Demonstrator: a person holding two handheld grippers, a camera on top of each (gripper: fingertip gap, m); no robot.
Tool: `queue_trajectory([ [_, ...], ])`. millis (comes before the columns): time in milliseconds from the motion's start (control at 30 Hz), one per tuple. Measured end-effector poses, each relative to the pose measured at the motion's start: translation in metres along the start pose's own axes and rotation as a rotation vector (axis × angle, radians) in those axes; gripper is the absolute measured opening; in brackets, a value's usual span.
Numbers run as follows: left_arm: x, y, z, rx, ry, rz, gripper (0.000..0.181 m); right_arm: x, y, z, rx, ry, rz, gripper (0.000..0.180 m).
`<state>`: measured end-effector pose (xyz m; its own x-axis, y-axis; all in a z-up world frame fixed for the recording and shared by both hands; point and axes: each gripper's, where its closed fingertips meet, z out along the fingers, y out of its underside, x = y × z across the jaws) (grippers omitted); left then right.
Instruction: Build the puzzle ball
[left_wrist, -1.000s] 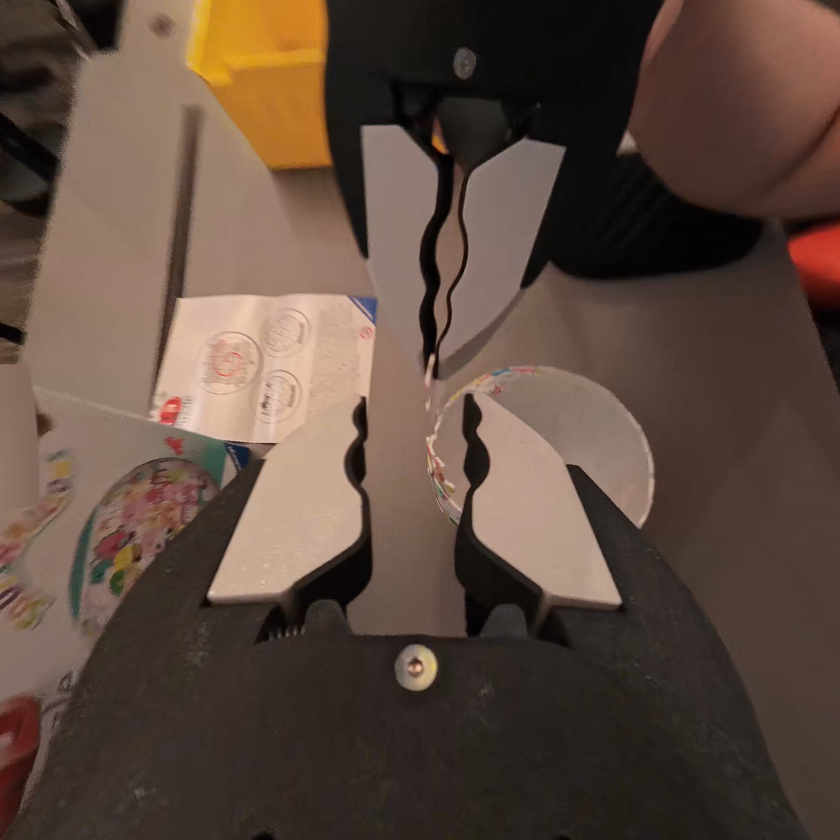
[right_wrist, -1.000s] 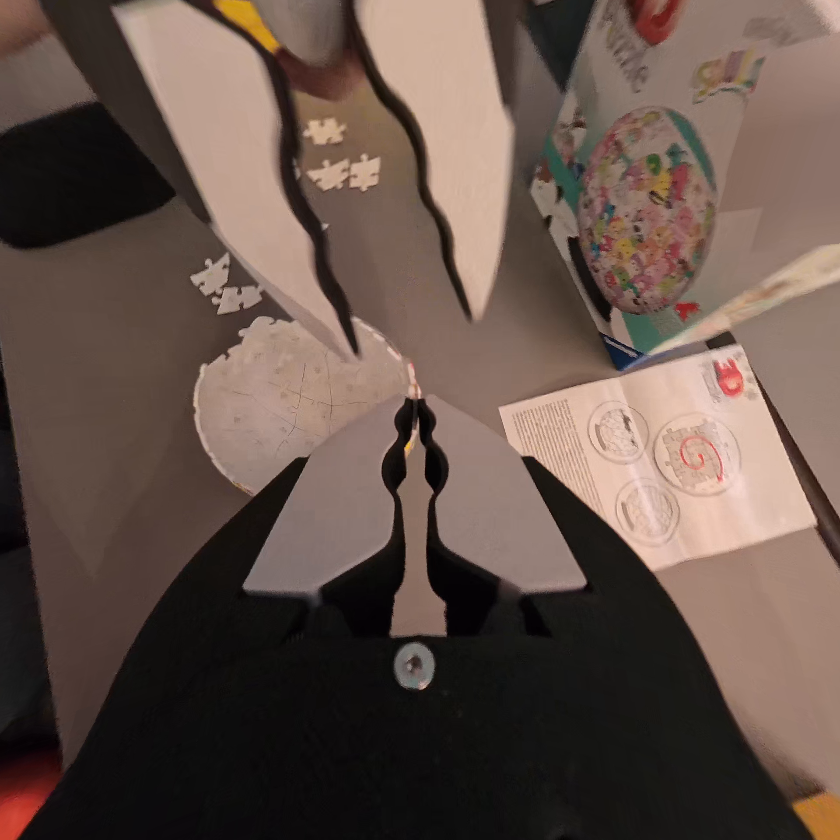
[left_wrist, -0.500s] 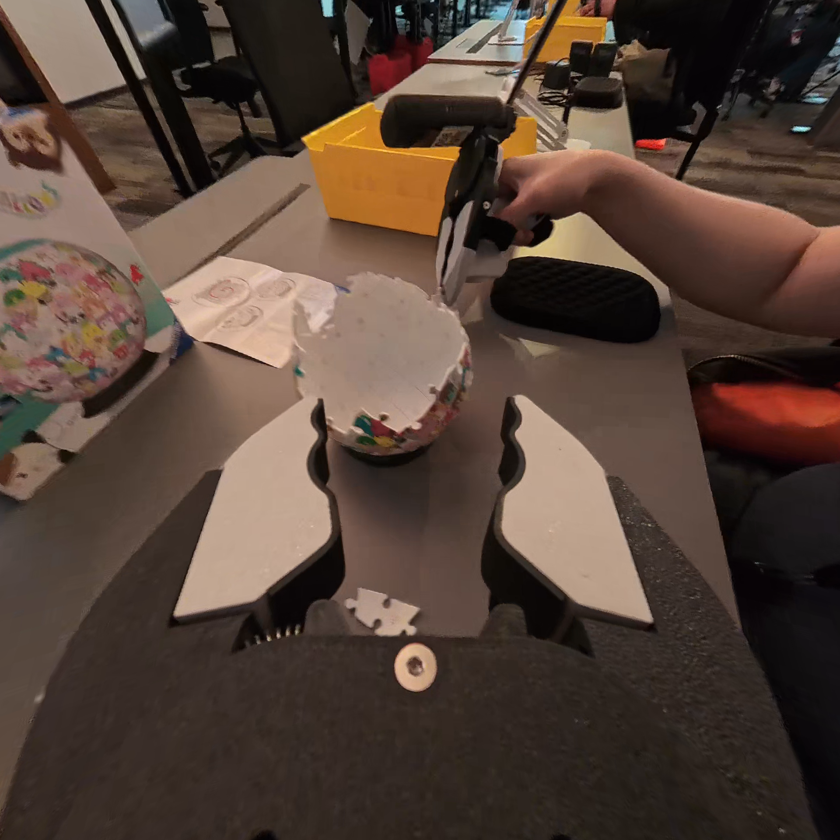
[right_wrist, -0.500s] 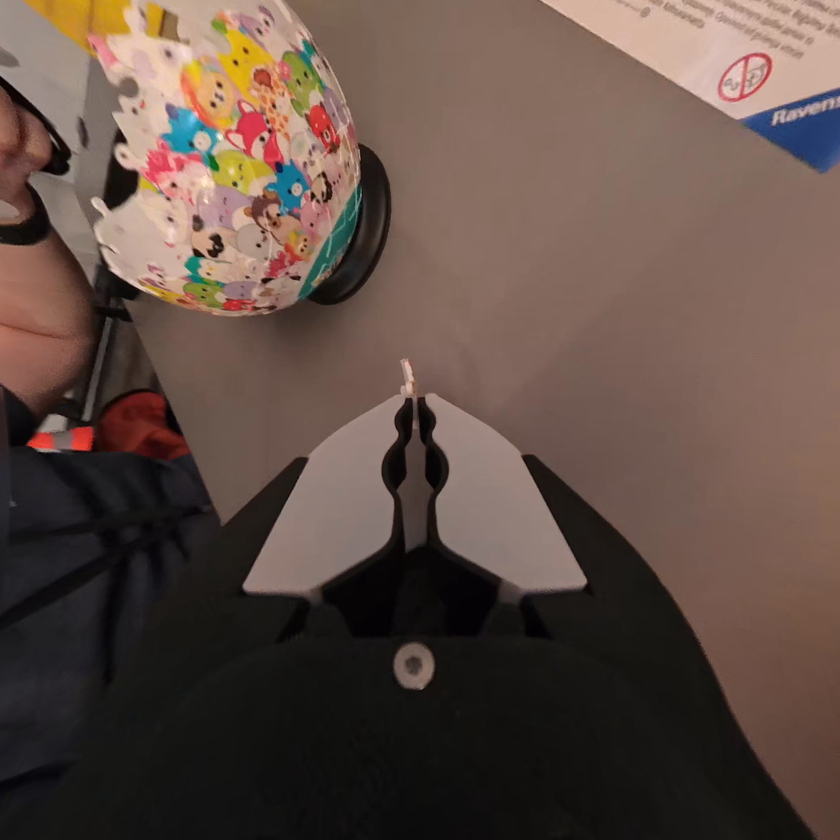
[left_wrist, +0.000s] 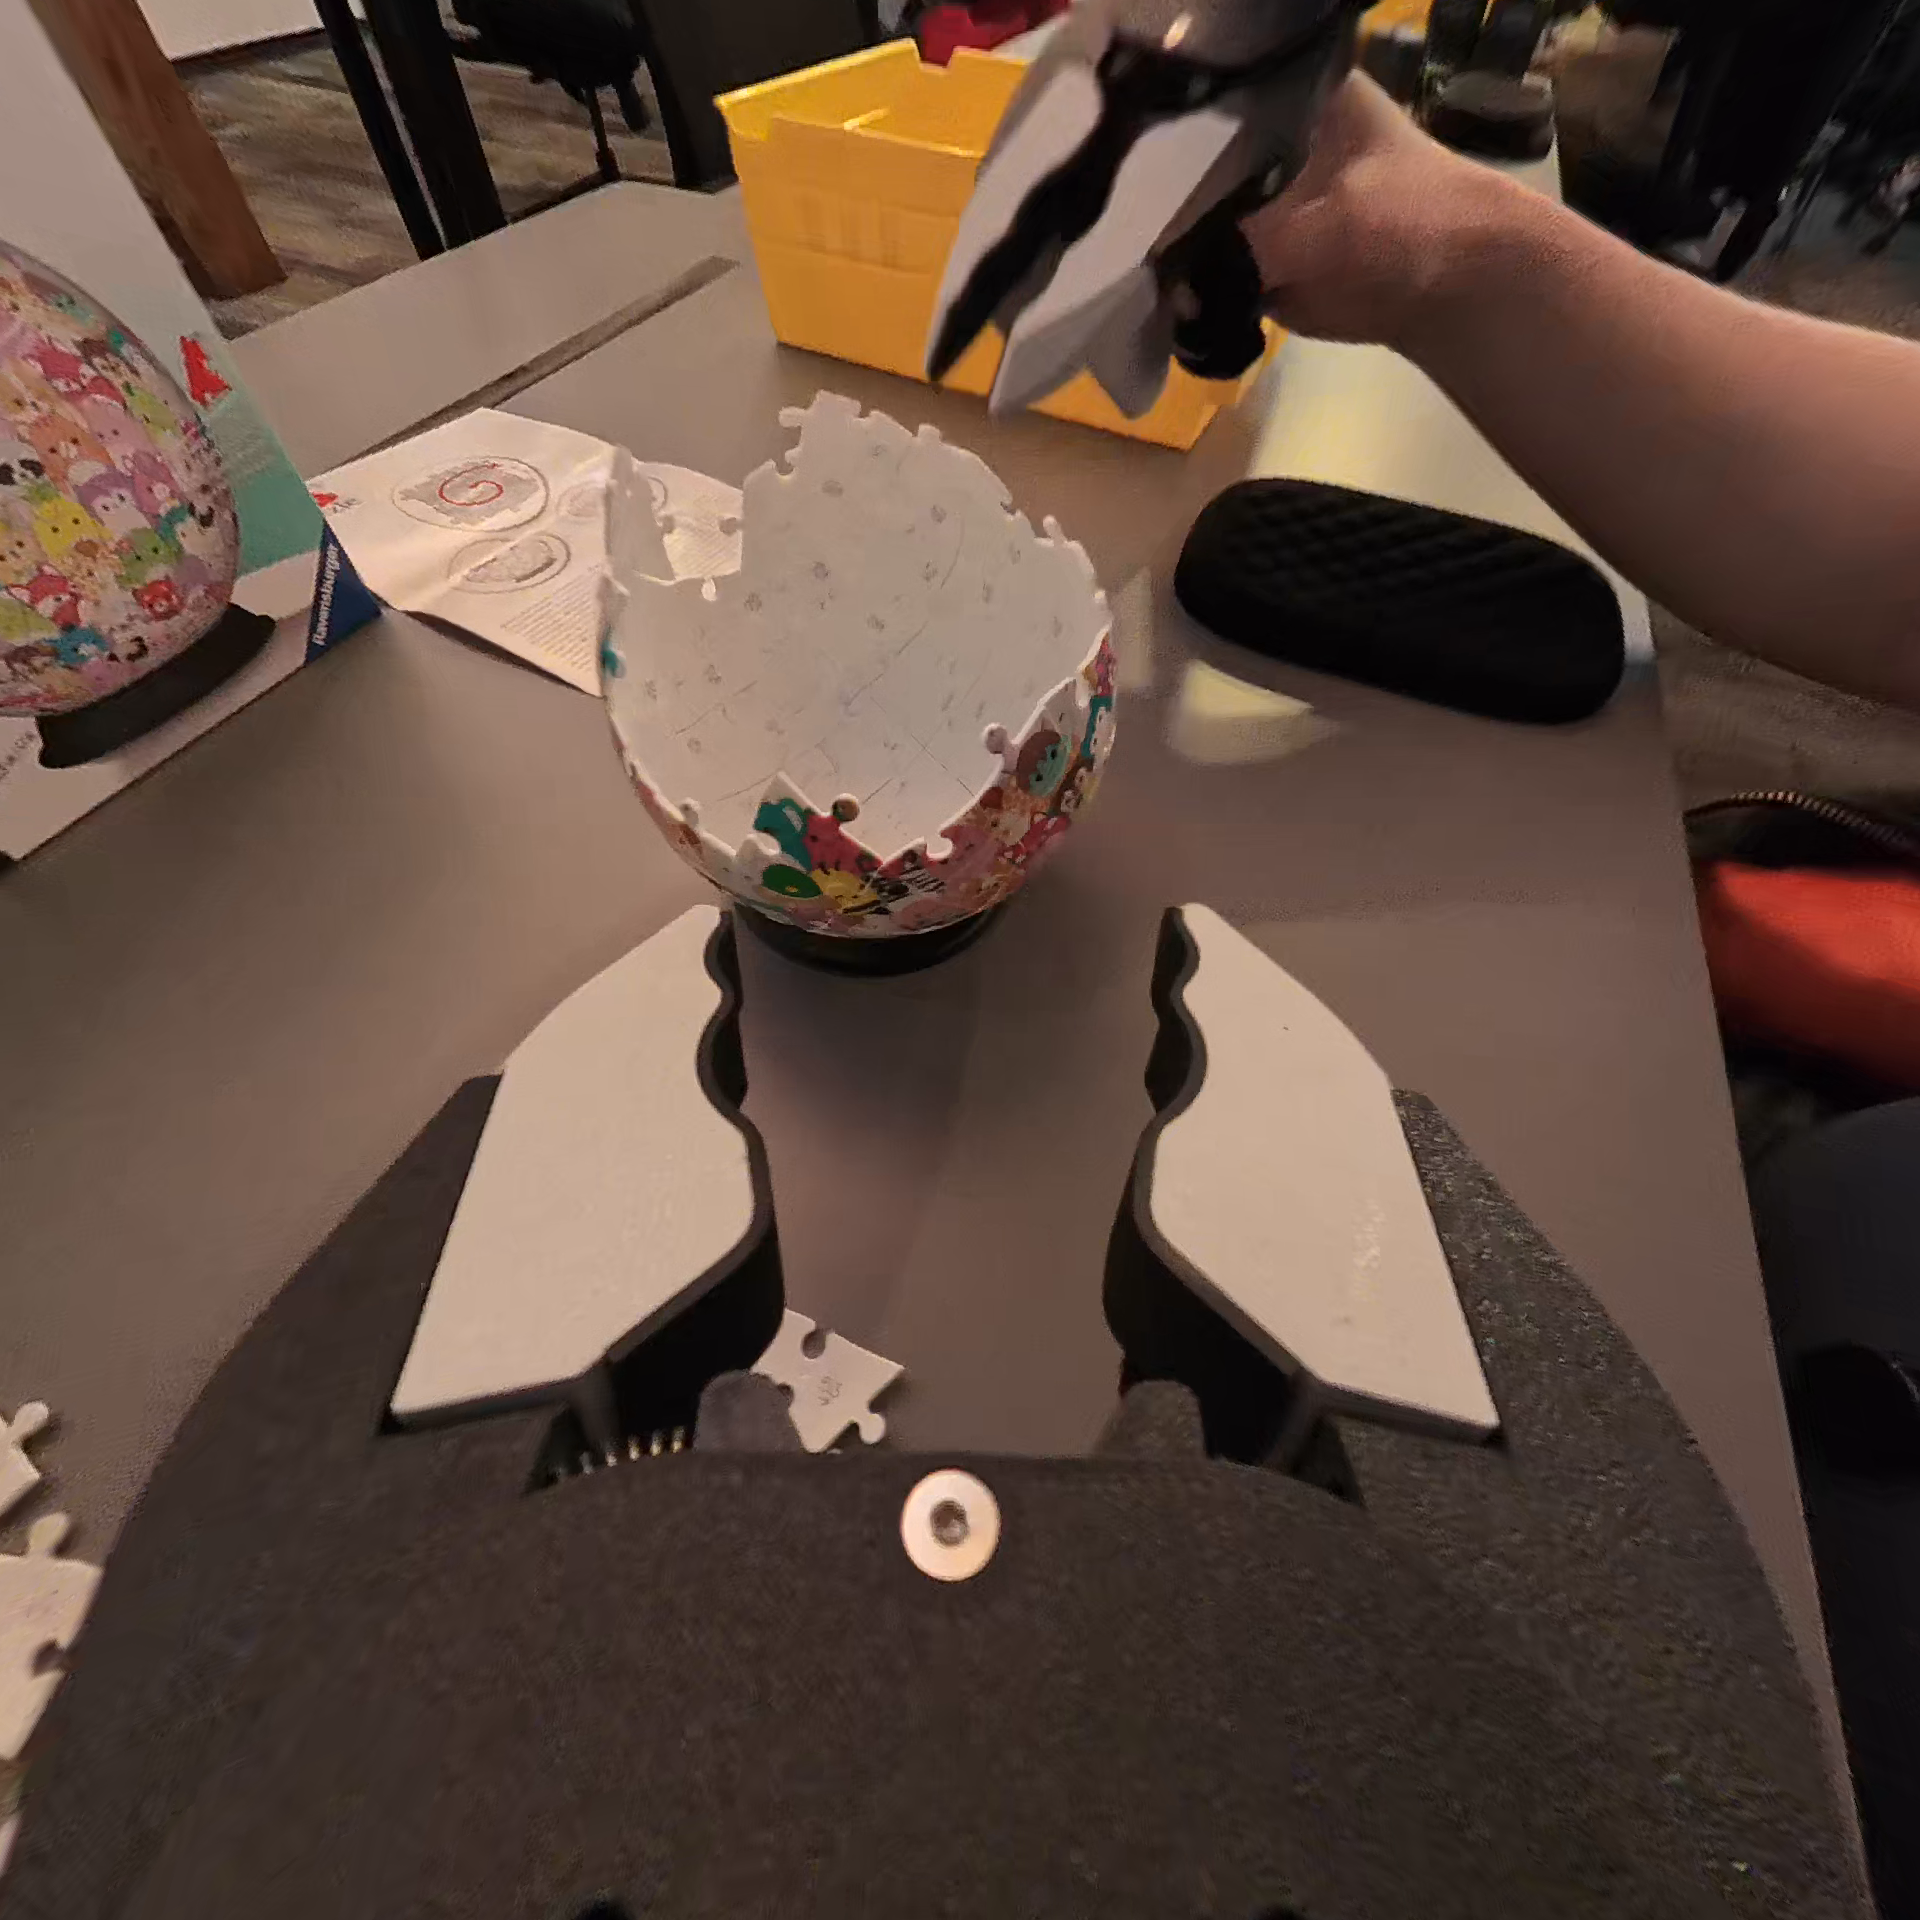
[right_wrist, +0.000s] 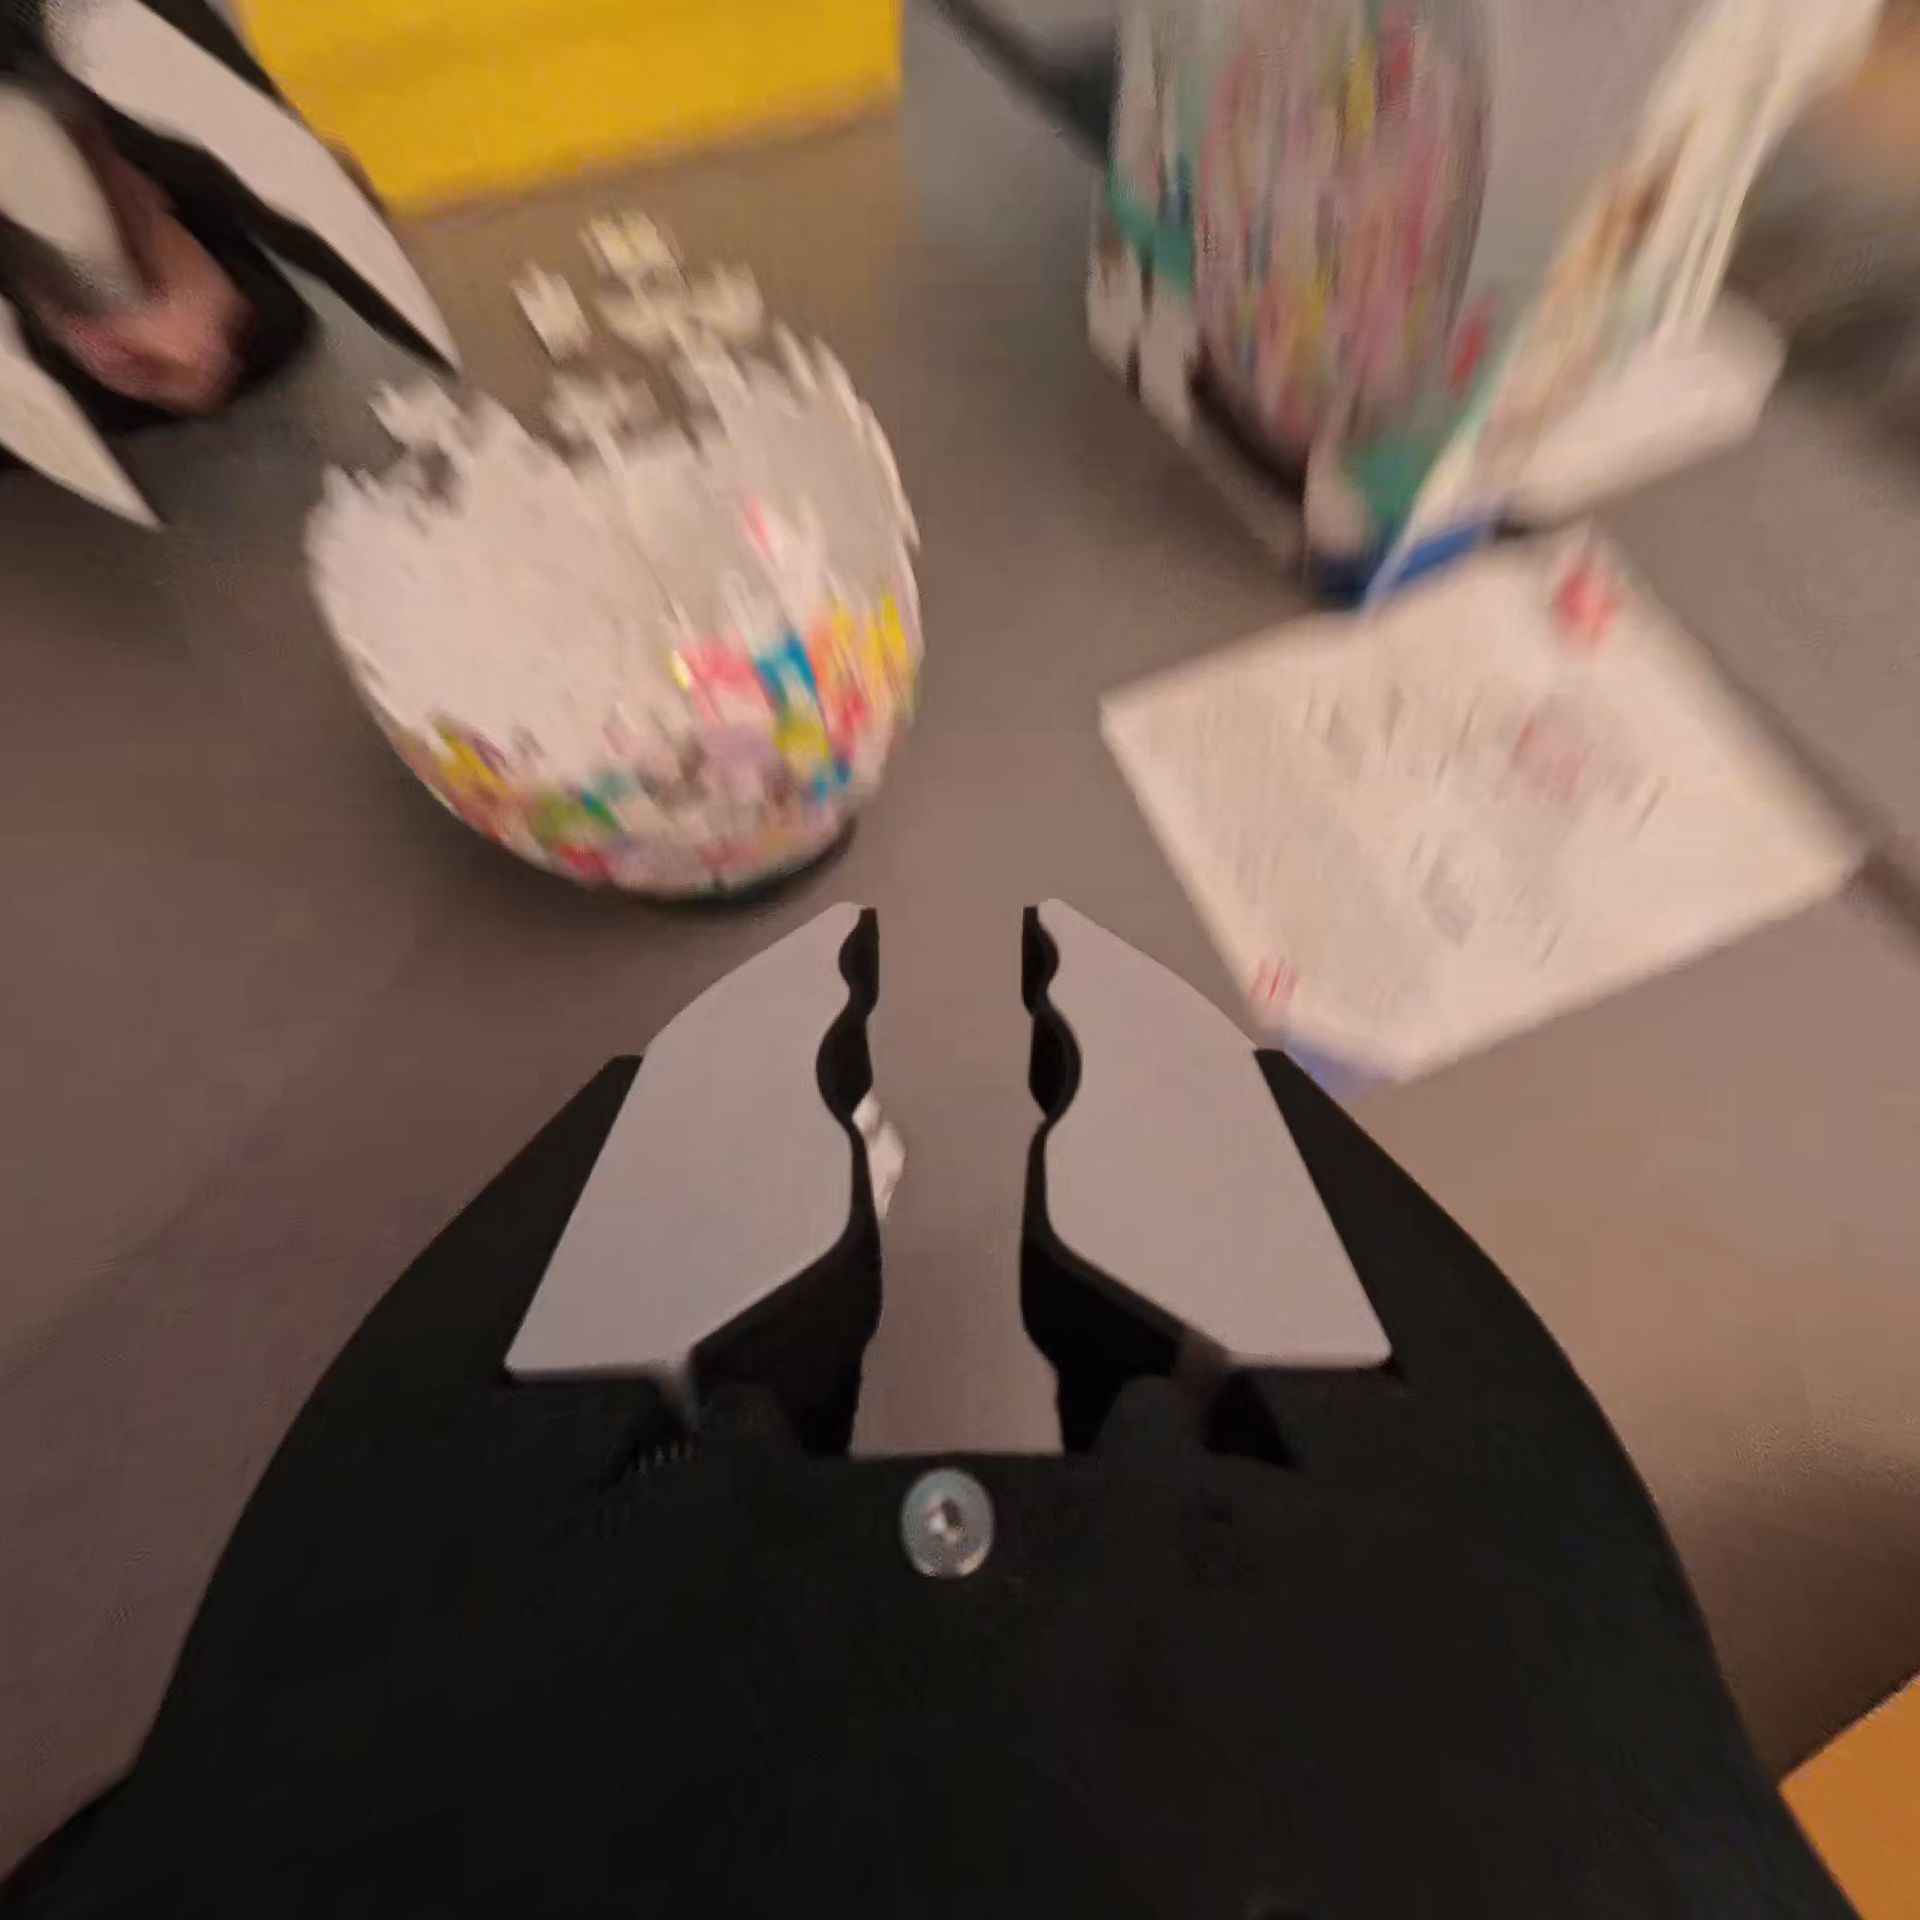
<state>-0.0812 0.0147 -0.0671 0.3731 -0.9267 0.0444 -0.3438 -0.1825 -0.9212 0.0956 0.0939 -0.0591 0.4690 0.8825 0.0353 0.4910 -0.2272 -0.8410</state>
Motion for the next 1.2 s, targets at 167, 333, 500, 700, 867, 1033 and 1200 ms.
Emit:
queue_trajectory([
  [167,-0.007,-0.002,-0.003,0.025,-0.054,0.034,0.074,-0.017,-0.096,0.011,0.133,-0.147,-0.314,0.039],
  [333,-0.006,-0.005,-0.004,0.048,-0.050,0.039,0.071,-0.020,-0.094,0.062,-0.180,-0.318,-0.500,0.043],
  [500,-0.005,-0.006,-0.008,0.071,-0.037,0.026,0.067,-0.027,-0.071,0.091,-0.386,-0.346,-0.612,0.042],
  [700,0.001,-0.012,-0.009,0.096,-0.018,0.044,0.064,-0.022,-0.062,0.107,-0.467,-0.314,-0.609,0.027],
  [867,0.004,-0.012,-0.009,0.094,-0.007,0.044,0.063,-0.020,-0.057,0.110,-0.558,-0.279,-0.616,0.021],
  [1033,0.005,-0.010,-0.009,0.093,0.000,0.041,0.063,-0.019,-0.051,0.112,-0.639,-0.270,-0.653,0.018],
  [1200,0.005,-0.010,-0.009,0.096,-0.001,0.041,0.061,-0.018,-0.048,0.114,-0.701,-0.265,-0.680,0.013],
])
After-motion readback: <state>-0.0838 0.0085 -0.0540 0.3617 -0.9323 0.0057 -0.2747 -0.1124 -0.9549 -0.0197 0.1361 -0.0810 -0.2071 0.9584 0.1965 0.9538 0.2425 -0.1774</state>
